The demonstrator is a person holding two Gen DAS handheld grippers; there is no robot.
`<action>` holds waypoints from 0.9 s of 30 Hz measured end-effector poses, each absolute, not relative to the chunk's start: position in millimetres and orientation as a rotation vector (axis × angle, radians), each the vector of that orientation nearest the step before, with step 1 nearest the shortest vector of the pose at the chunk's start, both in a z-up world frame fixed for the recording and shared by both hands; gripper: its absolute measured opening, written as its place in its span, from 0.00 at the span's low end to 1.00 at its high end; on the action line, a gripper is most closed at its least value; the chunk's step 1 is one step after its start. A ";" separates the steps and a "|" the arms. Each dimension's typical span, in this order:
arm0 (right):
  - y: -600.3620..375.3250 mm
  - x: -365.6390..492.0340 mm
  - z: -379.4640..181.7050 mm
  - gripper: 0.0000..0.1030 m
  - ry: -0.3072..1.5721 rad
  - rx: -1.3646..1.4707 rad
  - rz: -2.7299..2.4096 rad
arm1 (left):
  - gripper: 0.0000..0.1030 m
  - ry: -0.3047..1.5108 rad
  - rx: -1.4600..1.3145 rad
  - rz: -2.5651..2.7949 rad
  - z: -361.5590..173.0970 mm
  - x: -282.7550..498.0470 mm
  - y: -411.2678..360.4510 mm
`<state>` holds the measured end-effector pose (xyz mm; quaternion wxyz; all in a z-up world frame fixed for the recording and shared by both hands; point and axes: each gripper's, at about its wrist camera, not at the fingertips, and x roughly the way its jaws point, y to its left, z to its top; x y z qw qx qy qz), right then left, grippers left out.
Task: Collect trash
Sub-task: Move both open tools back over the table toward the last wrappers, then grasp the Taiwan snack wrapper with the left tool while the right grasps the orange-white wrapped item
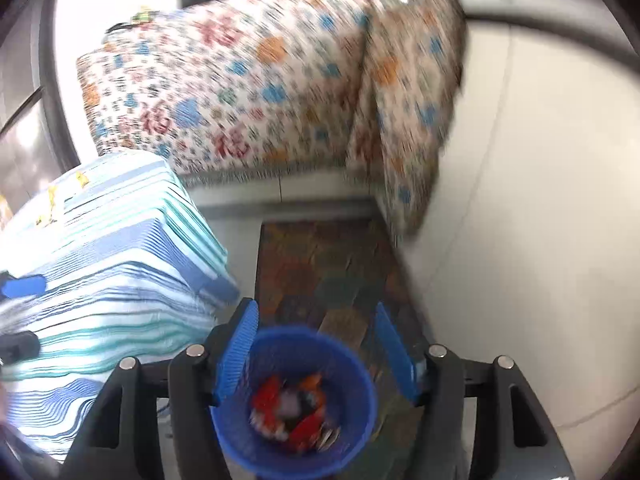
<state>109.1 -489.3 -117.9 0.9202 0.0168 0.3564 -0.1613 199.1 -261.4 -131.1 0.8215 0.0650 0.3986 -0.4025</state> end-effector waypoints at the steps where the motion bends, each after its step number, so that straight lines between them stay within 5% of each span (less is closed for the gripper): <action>1: -475.2 113.7 -113.2 0.68 0.707 -0.006 -0.318 | 0.93 0.858 0.143 -0.820 -132.2 204.2 -243.3; 14: -277.4 212.7 -136.3 0.69 0.758 -0.071 0.119 | 0.93 0.931 0.125 -0.400 -168.6 331.4 -41.6; 27: -199.6 250.1 -184.0 0.71 0.865 -0.141 0.232 | 0.96 0.873 0.401 -0.697 -174.6 407.9 -76.9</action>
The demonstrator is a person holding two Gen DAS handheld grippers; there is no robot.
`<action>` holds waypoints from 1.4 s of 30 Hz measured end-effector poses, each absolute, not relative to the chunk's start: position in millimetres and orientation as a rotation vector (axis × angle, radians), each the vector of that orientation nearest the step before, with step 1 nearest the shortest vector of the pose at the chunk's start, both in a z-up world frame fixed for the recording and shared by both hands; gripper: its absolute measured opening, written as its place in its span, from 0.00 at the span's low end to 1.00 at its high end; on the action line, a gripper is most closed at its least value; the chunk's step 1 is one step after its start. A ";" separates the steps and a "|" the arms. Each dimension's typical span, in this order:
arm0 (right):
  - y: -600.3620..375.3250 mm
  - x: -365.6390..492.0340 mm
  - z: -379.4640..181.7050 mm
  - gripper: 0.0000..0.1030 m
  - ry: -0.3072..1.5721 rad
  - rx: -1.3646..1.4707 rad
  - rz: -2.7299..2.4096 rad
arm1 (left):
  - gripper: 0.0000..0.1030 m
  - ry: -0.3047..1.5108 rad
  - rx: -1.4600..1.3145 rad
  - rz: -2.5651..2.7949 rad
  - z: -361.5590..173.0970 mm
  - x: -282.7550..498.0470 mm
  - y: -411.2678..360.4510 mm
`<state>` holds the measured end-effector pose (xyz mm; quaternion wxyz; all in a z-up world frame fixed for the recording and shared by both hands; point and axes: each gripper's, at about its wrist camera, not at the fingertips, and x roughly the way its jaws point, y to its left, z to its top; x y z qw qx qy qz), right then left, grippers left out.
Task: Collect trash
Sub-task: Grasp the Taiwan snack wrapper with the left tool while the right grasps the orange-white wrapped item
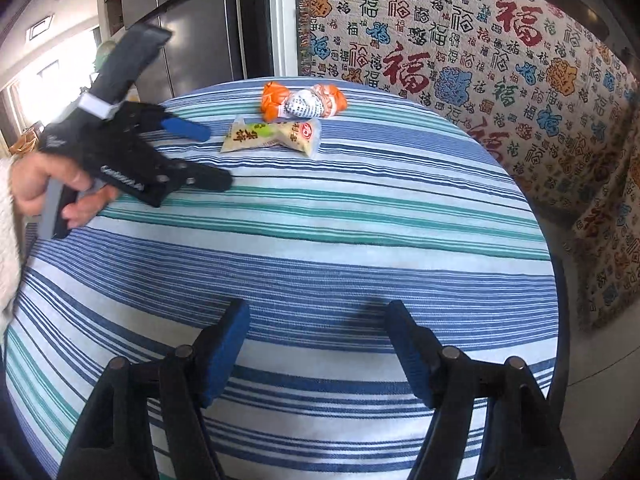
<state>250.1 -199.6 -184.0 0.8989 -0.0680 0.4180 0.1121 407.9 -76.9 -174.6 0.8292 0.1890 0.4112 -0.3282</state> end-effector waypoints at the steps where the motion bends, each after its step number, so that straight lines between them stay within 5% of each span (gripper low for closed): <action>1: -199.7 249.5 -184.1 0.71 0.863 -0.136 0.232 | 0.96 0.862 0.415 -0.704 -174.2 412.0 -79.2; 4: -199.5 249.8 -184.9 0.71 0.857 -0.135 0.227 | 0.93 0.826 0.457 -0.734 -172.6 422.6 -97.2; 6: -199.5 248.8 -184.9 0.71 0.855 -0.134 0.227 | 0.81 0.820 0.462 -0.790 -171.9 423.6 -106.0; 9: -199.7 249.8 -184.7 0.71 0.854 -0.135 0.226 | 0.44 0.810 0.452 -0.854 -169.9 418.0 -112.9; 10: -200.3 250.4 -184.8 0.71 0.854 -0.134 0.226 | 0.24 0.814 0.437 -0.863 -169.3 415.4 -112.3; 13: -200.4 249.9 -184.8 0.71 0.853 -0.134 0.227 | 0.18 0.809 0.407 -0.788 -166.1 406.9 -100.5; 25: -174.1 317.4 -169.7 0.73 0.935 -0.032 0.227 | 0.19 0.883 0.126 -0.264 -165.8 367.6 41.3; 27: -170.9 350.4 -158.7 0.73 0.885 0.089 0.185 | 0.26 0.889 0.090 -0.239 -169.7 367.7 47.3; 29: -169.0 383.2 -151.0 0.73 0.841 0.214 0.154 | 0.54 0.895 0.091 -0.233 -173.4 367.3 49.5; 32: -167.7 426.6 -150.6 0.73 0.823 0.368 0.087 | 0.72 0.889 0.088 -0.229 -176.3 364.4 52.3; 39: -147.4 495.1 -175.2 0.71 0.860 0.476 -0.170 | 0.79 0.900 0.092 -0.246 -179.4 368.4 53.8; 42: -125.0 495.6 -176.2 0.49 0.907 0.290 -0.123 | 0.82 0.903 0.081 -0.258 -179.7 369.3 57.8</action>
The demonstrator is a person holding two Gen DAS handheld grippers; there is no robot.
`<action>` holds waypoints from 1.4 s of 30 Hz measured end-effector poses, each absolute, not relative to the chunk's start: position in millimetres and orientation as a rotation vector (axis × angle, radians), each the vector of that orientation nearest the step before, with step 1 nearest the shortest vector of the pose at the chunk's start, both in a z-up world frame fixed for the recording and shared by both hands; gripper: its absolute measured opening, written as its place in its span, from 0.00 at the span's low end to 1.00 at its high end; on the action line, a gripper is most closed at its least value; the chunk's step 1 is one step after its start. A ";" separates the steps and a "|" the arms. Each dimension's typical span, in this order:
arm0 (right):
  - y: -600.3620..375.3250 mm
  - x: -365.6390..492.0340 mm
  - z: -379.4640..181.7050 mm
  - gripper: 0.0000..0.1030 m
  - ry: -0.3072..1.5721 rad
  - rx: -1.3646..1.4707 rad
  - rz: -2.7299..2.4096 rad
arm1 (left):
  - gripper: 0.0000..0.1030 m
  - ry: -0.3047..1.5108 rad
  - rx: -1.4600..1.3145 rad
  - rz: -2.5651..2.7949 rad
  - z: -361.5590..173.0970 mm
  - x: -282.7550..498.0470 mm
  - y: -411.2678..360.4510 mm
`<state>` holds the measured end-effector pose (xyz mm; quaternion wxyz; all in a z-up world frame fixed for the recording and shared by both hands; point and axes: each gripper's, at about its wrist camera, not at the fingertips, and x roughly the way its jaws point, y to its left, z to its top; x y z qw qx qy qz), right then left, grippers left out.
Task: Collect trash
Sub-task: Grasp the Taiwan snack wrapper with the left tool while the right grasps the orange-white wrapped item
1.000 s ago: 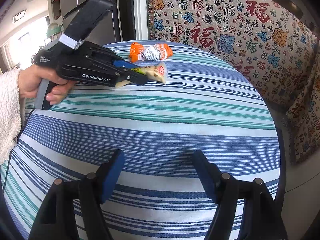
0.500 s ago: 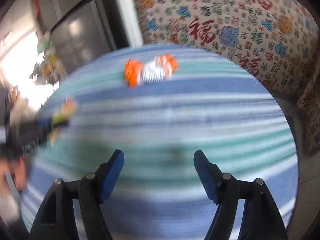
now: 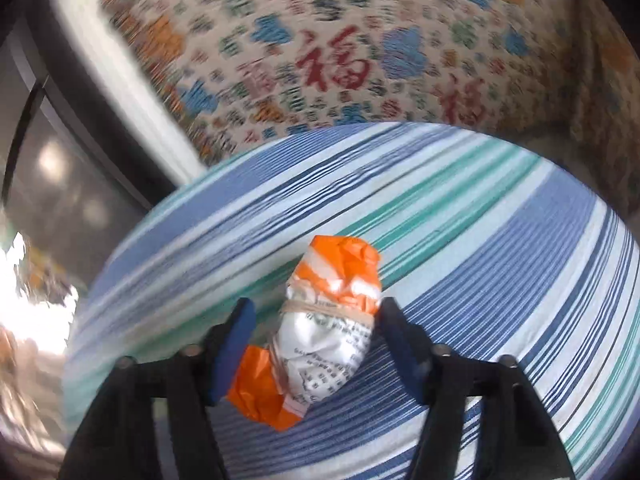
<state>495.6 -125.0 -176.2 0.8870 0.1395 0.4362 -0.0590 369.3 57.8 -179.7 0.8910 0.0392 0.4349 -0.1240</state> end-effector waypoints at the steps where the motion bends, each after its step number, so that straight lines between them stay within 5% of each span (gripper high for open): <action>1: -119.6 492.1 -176.4 0.49 0.915 0.236 -0.074 | 0.83 0.904 0.080 -0.261 -179.9 369.5 59.0; 10: -106.6 384.8 -170.5 0.51 1.003 -0.456 0.427 | 0.95 0.916 0.066 -0.273 -181.8 375.4 60.2; 11: -114.2 374.7 -171.1 0.54 0.995 -0.458 0.407 | 0.99 0.923 0.081 -0.273 -183.3 376.5 56.7; 13: -132.0 363.0 -172.4 0.85 0.981 -0.370 0.375 | 1.00 0.939 0.142 -0.253 -185.9 378.5 46.1; 19: -159.7 327.6 -188.8 0.94 0.938 -0.145 0.250 | 1.00 0.940 0.132 -0.242 -183.6 378.0 47.7; 42: -158.1 314.0 -191.5 0.97 0.924 -0.125 0.202 | 1.00 0.942 0.134 -0.247 -184.4 376.9 49.8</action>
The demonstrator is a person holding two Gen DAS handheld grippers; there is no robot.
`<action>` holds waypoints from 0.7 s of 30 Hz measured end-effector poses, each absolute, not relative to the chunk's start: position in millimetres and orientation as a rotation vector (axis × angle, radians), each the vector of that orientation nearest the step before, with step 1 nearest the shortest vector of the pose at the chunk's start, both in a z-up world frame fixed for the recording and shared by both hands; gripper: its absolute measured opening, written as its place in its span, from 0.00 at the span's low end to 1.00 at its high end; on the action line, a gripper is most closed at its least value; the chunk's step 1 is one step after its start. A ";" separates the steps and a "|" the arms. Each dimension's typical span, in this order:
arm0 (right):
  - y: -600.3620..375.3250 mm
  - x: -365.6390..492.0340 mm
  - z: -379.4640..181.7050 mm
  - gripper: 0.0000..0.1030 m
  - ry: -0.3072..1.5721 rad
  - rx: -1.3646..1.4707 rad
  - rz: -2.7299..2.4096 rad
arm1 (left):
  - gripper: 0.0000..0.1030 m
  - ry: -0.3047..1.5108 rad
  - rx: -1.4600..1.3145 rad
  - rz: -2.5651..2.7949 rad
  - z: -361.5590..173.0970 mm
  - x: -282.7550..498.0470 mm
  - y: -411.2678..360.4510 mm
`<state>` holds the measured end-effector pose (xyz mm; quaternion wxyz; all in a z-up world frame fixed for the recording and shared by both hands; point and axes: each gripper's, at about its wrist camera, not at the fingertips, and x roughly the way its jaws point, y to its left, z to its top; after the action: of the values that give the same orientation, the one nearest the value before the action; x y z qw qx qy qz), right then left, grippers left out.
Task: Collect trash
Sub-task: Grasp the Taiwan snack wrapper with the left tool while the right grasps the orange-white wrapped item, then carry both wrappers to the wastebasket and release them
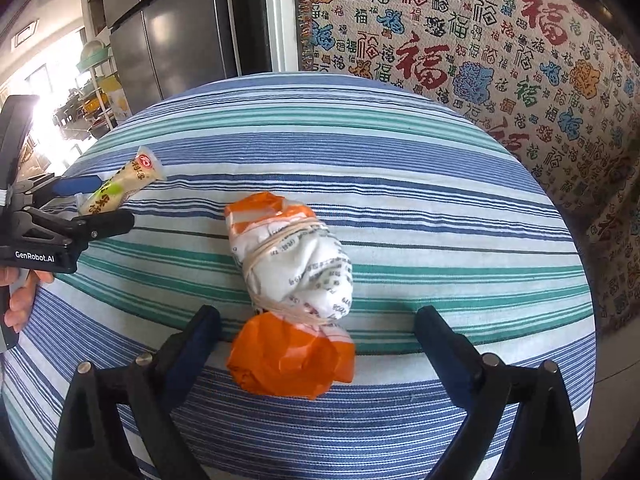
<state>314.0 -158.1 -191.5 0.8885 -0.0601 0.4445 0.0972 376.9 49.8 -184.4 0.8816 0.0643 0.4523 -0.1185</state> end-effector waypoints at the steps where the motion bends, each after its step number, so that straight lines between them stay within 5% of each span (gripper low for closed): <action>1: -158.1 314.0 -191.5 0.97 0.924 -0.125 0.202 | 1.00 0.942 0.134 -0.247 -184.3 377.1 50.0; 9: -149.9 317.6 -179.2 0.96 0.936 -0.172 0.278 | 0.98 0.952 0.134 -0.284 -183.8 376.7 46.5; 11: -144.9 321.1 -172.6 0.93 0.927 -0.178 0.305 | 0.85 0.942 0.121 -0.330 -180.5 375.8 42.4; 12: -142.5 323.9 -171.8 0.71 0.944 -0.167 0.339 | 0.80 0.939 0.132 -0.341 -179.1 374.4 38.6; 13: -142.0 326.5 -172.8 0.37 0.969 -0.161 0.356 | 0.66 0.937 0.149 -0.344 -178.4 373.2 35.5; 16: -141.5 329.4 -174.0 0.36 1.021 -0.167 0.356 | 0.20 0.919 0.168 -0.358 -174.9 367.5 30.3; 21: -160.3 306.6 -157.5 0.36 0.987 -0.145 0.327 | 0.17 0.897 0.135 -0.381 -165.7 361.0 31.2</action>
<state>306.6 -160.3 -157.5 0.8654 -0.0690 0.4712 0.1559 361.0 31.2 -165.7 0.8814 0.0649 0.4306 -0.1831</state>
